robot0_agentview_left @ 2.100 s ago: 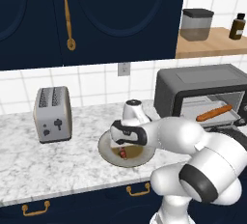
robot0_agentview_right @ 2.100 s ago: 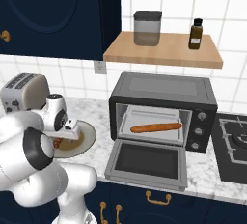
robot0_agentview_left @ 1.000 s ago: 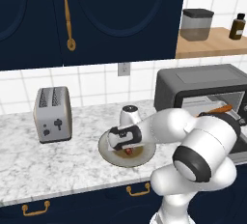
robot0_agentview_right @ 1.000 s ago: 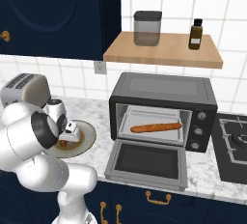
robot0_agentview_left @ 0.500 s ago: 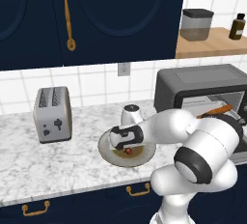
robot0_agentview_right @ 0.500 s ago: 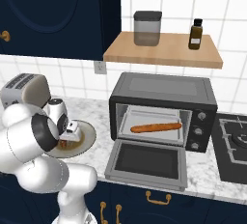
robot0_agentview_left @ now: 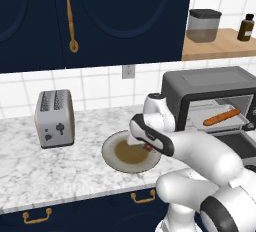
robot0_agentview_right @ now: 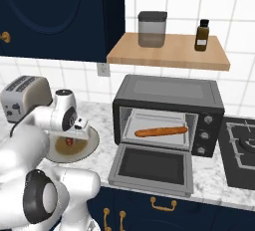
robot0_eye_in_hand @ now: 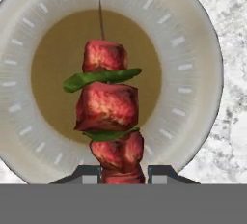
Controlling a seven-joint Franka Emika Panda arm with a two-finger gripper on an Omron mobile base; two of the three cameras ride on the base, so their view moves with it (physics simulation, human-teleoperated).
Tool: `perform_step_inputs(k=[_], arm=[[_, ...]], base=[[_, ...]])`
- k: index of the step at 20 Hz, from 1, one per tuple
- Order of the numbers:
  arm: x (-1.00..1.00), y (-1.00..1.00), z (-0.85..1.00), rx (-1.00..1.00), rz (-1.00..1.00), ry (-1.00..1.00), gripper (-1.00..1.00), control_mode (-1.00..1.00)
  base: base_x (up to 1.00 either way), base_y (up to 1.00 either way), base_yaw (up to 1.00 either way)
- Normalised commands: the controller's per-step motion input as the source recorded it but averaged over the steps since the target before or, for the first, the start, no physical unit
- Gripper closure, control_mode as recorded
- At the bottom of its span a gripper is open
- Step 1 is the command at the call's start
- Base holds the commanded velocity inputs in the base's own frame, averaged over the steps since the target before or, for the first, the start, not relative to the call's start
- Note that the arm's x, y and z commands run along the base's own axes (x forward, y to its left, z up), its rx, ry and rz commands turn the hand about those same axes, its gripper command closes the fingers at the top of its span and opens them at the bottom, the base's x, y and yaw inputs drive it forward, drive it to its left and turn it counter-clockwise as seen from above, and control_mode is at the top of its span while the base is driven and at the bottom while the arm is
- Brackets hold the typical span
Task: Pick up the kebab skewer and baguette bread, and place them inside the toaster oven. Close the toaster oven door and start by setting the timer.
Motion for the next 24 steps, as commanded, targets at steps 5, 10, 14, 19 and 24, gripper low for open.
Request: perform_step_inputs(k=[5,10,14,19,24], arm=[[-0.64,-0.48,0.74,0.03,-0.13,0.0,1.0,-1.0],[-0.6,-0.44,0.55,0.1,-0.23,0.0,1.0,-1.0],[-0.28,-0.55,0.44,0.11,-0.28,-0.04,1.0,-1.0],[-0.14,-0.76,0.77,0.18,-0.27,-0.01,1.0,-1.0],[-0.26,-0.87,0.58,0.17,-0.35,0.0,1.0,-1.0]], base=[[0.0,0.0,0.0],[0.0,0.0,0.0],[0.0,0.0,0.0],[0.0,0.0,0.0],[0.0,0.0,0.0]])
